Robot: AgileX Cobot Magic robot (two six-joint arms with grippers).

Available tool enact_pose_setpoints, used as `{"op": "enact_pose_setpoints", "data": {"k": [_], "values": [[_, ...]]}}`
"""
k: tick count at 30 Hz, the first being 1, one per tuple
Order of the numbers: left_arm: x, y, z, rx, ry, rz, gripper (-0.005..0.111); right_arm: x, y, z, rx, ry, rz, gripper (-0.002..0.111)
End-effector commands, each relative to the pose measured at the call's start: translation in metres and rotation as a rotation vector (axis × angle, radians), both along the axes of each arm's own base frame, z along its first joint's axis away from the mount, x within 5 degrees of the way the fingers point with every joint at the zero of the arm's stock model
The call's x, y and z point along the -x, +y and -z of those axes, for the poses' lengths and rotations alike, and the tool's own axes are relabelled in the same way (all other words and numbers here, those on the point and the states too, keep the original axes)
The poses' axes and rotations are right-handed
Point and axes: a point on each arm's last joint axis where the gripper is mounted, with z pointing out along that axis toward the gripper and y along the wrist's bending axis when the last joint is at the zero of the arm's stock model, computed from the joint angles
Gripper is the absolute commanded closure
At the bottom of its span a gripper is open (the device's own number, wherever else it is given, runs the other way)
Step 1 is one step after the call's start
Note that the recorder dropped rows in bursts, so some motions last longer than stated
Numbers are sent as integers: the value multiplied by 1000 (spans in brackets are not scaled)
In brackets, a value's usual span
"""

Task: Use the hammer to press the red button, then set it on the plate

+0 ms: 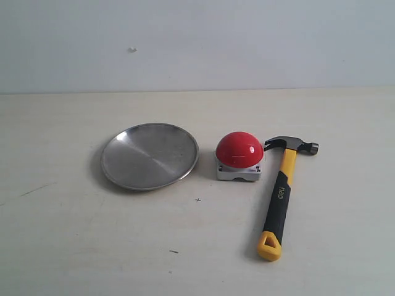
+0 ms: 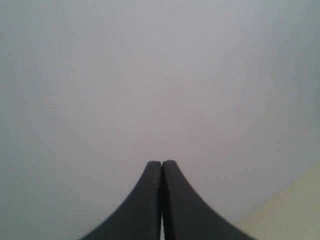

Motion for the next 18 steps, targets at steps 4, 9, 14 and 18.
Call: {"op": "enact_pose_setpoints", "data": {"k": [4, 9, 14, 18], "values": [[0, 0, 0, 1, -8, 5, 107, -54, 7, -32, 214, 308, -152, 103], [0, 0, 0, 1, -8, 5, 107, -119, 13, -34, 190, 623, -367, 101], [0, 0, 0, 1, -8, 5, 107, -171, 12, -4, 123, 916, -509, 101], [0, 0, 0, 1, -8, 5, 107, -202, 12, 26, 56, 1097, -604, 101]]}}
